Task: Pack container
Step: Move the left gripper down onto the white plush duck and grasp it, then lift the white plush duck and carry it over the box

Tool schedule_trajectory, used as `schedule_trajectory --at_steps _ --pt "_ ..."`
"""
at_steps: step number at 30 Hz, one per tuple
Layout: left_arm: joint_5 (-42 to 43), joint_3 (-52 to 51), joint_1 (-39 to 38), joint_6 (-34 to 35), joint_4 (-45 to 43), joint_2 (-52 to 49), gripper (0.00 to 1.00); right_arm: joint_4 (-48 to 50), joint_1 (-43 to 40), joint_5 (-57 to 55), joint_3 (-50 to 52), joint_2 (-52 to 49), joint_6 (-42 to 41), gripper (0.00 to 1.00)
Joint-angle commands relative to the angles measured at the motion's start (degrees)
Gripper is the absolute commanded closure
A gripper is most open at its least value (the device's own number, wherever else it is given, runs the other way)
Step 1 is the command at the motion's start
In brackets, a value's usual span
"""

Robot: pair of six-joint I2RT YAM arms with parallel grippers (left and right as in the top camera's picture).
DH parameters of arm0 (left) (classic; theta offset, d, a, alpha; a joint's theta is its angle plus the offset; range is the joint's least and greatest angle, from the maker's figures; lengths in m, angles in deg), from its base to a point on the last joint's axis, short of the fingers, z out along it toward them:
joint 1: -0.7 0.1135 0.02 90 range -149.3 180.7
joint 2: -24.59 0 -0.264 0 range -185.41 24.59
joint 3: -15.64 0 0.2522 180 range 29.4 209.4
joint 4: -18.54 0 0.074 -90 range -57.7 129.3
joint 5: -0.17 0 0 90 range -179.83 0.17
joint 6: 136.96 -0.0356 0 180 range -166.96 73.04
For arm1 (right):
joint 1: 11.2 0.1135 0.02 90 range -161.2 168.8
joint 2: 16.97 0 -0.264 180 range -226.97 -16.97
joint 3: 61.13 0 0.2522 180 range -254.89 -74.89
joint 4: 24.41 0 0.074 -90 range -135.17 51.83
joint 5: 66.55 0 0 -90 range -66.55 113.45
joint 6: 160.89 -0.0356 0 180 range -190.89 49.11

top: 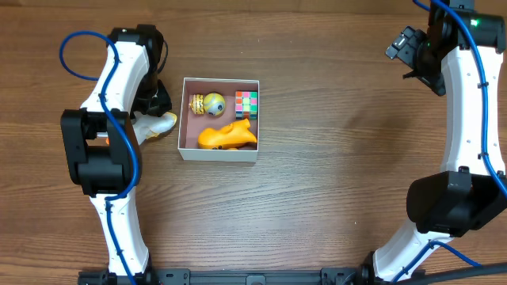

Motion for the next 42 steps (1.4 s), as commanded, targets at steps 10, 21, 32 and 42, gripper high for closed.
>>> schedule_trajectory --at_steps 10,21,32,42 --pt "0.7 -4.5 -0.1 0.1 -5.3 1.2 0.93 0.3 0.2 -0.2 -0.1 0.9 -0.3 0.0" --pt "-1.1 -2.4 -0.1 -3.0 -5.4 1.5 0.96 0.3 0.2 -0.2 -0.1 0.9 -0.3 0.0" --pt "-7.1 14.7 1.4 -3.3 1.2 1.6 0.96 0.3 0.2 -0.2 -0.1 0.9 -0.3 0.0" --pt "-6.5 33.8 2.3 -3.3 12.1 1.6 0.96 0.3 0.2 -0.1 -0.1 0.9 -0.3 0.0"
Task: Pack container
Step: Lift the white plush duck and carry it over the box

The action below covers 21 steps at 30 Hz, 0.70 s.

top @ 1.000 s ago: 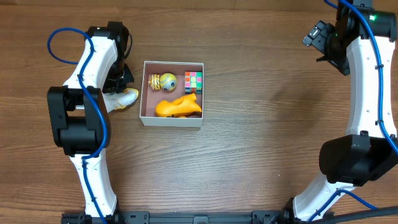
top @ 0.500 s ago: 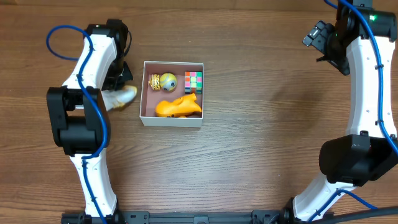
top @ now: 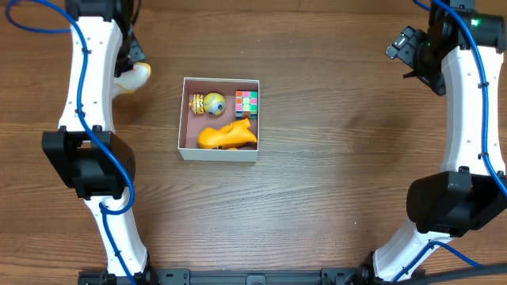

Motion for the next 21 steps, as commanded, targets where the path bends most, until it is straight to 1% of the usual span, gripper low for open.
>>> schedule_trajectory --at_steps 1,6,14,18,21 --pt "1.4 7.2 -1.1 -1.1 2.8 0.6 0.96 0.3 0.2 -0.2 -0.1 0.9 -0.3 0.0" --pt "6.7 10.7 -5.8 -0.8 4.2 0.6 0.96 0.3 0.2 -0.2 -0.1 0.9 -0.2 0.0" --pt "6.4 10.6 -16.6 4.1 4.0 0.6 0.96 0.3 0.2 -0.2 -0.1 0.9 -0.3 0.0" --pt "6.1 10.6 -20.5 6.1 4.0 0.6 0.96 0.3 0.2 -0.2 -0.1 0.9 -0.3 0.0" --pt "6.1 10.6 -22.9 9.0 4.2 0.6 0.96 0.3 0.2 -0.2 -0.1 0.9 -0.3 0.0"
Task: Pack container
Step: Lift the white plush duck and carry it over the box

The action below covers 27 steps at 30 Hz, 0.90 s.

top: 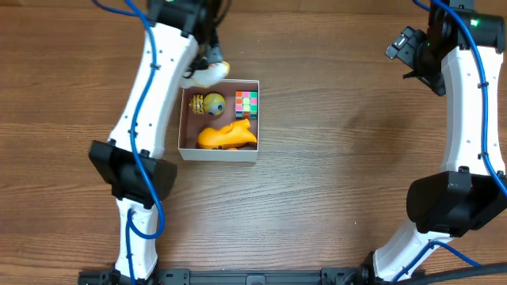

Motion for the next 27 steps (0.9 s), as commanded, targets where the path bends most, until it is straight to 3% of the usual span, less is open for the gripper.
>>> schedule_trajectory --at_steps 1,11,27 --pt "-0.1 1.3 -2.3 5.1 0.1 0.6 0.96 0.2 0.2 -0.1 -0.1 0.9 -0.3 0.0" --pt "-2.3 -6.7 -6.0 10.9 -1.0 0.2 0.96 0.2 0.2 -0.2 -0.1 0.9 -0.3 0.0" --pt "-2.5 -22.9 -5.9 14.0 -7.2 0.0 0.96 0.2 0.2 -0.2 -0.1 0.9 -0.3 0.0"
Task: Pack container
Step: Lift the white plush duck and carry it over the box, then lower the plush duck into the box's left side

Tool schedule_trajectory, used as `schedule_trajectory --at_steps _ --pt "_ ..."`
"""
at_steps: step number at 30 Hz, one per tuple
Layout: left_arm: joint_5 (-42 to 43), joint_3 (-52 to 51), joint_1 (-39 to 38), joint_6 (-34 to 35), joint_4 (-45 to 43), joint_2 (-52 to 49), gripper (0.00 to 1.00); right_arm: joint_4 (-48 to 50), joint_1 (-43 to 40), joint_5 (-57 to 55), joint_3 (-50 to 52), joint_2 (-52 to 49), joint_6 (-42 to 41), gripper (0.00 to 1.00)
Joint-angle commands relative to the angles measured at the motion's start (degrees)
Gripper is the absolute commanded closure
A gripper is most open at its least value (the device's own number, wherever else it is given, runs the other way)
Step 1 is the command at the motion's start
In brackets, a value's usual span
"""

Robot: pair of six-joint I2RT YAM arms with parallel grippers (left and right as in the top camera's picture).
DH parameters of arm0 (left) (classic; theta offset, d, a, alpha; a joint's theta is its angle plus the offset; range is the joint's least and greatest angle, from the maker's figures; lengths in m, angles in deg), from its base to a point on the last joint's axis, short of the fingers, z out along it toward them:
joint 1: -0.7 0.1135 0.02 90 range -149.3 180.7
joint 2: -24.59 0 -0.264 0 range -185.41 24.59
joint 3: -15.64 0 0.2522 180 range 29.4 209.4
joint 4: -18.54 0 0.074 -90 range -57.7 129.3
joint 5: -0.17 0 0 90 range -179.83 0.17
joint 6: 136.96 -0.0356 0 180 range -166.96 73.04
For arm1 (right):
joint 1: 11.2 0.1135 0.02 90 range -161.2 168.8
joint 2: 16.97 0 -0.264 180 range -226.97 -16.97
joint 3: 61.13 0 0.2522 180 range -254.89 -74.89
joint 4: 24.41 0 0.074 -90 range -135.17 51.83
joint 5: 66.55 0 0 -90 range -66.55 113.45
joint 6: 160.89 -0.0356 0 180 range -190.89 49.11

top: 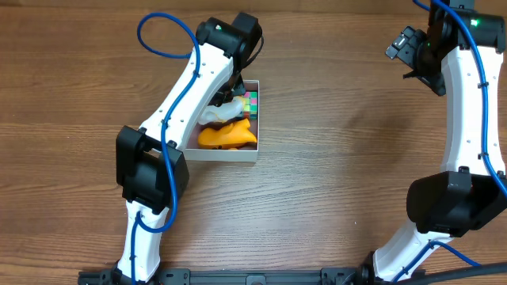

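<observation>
A white box (pixel 218 153) lies left of the table's middle. Inside it are an orange toy (pixel 227 136) at the front and a multicoloured cube (pixel 252 102) at the back right corner. My left gripper (pixel 230 98) reaches into the box from above. It is shut on a pale cream toy (pixel 225 111), which hangs over the box's middle, just behind the orange toy. My left arm hides the back left of the box. My right gripper (pixel 402 46) is raised at the far right, away from the box, and its fingers are too dark to read.
Bare wooden table (pixel 341 182) surrounds the box. My right arm (pixel 463 119) stands along the right edge. A blue cable (pixel 162 36) loops off my left arm, behind the box.
My left gripper has moved right and forward with the cream toy, from just outside the box's back left corner to over the box's inside. The right arm has not moved.
My left gripper was down on the cream toy on the table, left of the box. Then it held the toy up at the far left, then at the box's back left corner, and now over the box's inside. The yellow ball is now hidden under my arm.
</observation>
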Motion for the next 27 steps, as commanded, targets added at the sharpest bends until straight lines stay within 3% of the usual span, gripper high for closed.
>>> schedule_trajectory --at_steps 1,22,25,27 --pt "-1.1 -3.1 -0.1 2.7 -1.3 0.0 0.96 0.3 0.2 -0.2 -0.1 0.9 -0.3 0.0" --pt "-1.0 -19.4 -0.1 4.3 -12.7 0.0 0.91 0.3 0.2 -0.2 -0.1 0.9 -0.3 0.0" --pt "-1.0 -19.9 -0.1 4.3 -12.8 0.0 0.86 0.3 0.2 -0.2 -0.1 0.9 -0.3 0.0" --pt "-0.8 -19.9 -0.1 4.3 -12.8 0.0 0.69 0.3 0.2 -0.2 -0.1 0.9 -0.3 0.0"
